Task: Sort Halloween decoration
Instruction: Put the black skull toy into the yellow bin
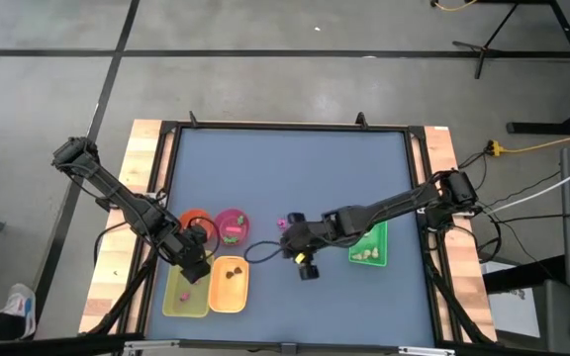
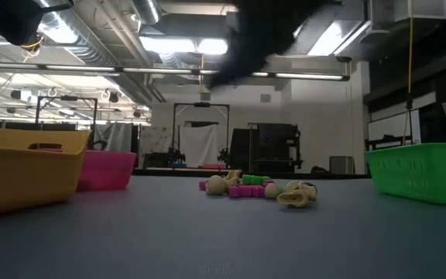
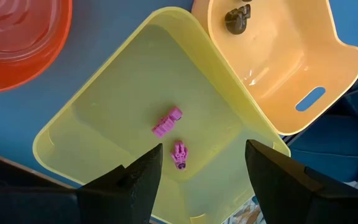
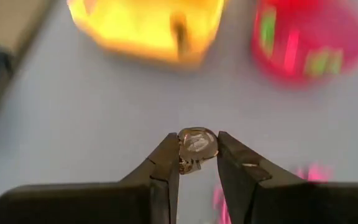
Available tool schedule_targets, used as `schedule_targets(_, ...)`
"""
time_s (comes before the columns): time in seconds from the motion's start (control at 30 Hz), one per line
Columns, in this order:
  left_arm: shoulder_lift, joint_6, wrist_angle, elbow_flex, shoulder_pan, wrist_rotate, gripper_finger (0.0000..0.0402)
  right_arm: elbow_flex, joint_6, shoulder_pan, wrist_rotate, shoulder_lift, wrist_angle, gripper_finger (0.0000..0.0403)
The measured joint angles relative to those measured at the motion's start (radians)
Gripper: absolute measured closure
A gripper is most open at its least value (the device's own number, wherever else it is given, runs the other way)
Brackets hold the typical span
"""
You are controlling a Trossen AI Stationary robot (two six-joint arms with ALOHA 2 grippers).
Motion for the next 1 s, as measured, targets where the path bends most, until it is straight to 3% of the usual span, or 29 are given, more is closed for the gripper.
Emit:
schedule_targets(0.3, 0.000, 0.000, 0.000, 0.000, 0.000, 0.000, 0.0189, 0.001, -0.054, 0.001, -0.128, 0.120, 0.510, 0.0317)
schedule_targets(0.57, 0.000, 0.000, 0.000, 0.000, 0.000, 0.000, 0.0189, 0.001, -0.052, 0.001, -0.151, 0.258, 0.831, 0.0316)
schedule_targets(0.73, 0.000, 0.000, 0.000, 0.000, 0.000, 0.000, 0.0189, 0.004, -0.051, 0.001, -0.151, 0.318, 0.975, 0.0316)
schedule_targets(1.0, 0.000, 0.000, 0.000, 0.000, 0.000, 0.000, 0.0189, 0.078, -0.051, 0.001, -0.160, 0.388, 0.976, 0.0315)
